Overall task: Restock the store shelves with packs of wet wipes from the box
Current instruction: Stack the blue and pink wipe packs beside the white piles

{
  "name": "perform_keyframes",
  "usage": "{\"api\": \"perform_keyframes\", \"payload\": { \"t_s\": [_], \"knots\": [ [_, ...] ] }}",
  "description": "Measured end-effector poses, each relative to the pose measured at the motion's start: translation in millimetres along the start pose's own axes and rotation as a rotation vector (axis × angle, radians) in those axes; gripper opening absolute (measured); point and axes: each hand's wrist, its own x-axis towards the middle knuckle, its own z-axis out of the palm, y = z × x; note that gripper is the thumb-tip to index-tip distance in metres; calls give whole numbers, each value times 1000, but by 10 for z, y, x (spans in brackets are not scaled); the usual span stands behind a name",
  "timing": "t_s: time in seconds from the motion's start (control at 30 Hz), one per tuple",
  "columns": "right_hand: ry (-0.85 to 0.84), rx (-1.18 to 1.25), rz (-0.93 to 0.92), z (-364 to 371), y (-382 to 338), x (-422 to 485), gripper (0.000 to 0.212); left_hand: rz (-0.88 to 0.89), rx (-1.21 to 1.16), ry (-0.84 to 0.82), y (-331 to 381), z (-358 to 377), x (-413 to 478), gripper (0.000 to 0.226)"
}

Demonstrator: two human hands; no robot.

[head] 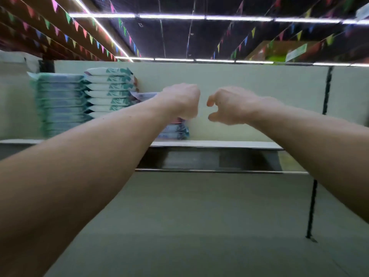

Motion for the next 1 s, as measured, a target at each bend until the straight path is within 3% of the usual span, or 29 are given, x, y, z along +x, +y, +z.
{"api": "perform_keyframes", "payload": {
  "t_s": [0.47, 0.57, 0.73, 0.8, 0.87, 1.0],
  "knots": [
    [-83, -314, 514, -812, 836, -1633, 33, 472, -341, 118, 1838, -441, -313, 36],
    [-133, -381, 662, -940, 821, -2096, 26, 629, -385, 133, 2180, -564, -621, 32],
    [-219, -436, 920, -1171, 617, -2977, 37, 869, -474, 87, 2664, -730, -1298, 22],
    [-256, -451, 1015, -1276, 518, -3360, 39, 964, -469, 66, 2850, -820, -1612, 30],
    [-307, -472, 1111, -1428, 393, -3800, 31, 1059, -510, 33, 3054, -957, -1990, 33],
    [-366, -486, 1259, -1648, 160, -4493, 18, 1198, -589, -39, 3355, -1191, -2631, 13]
  ]
}}
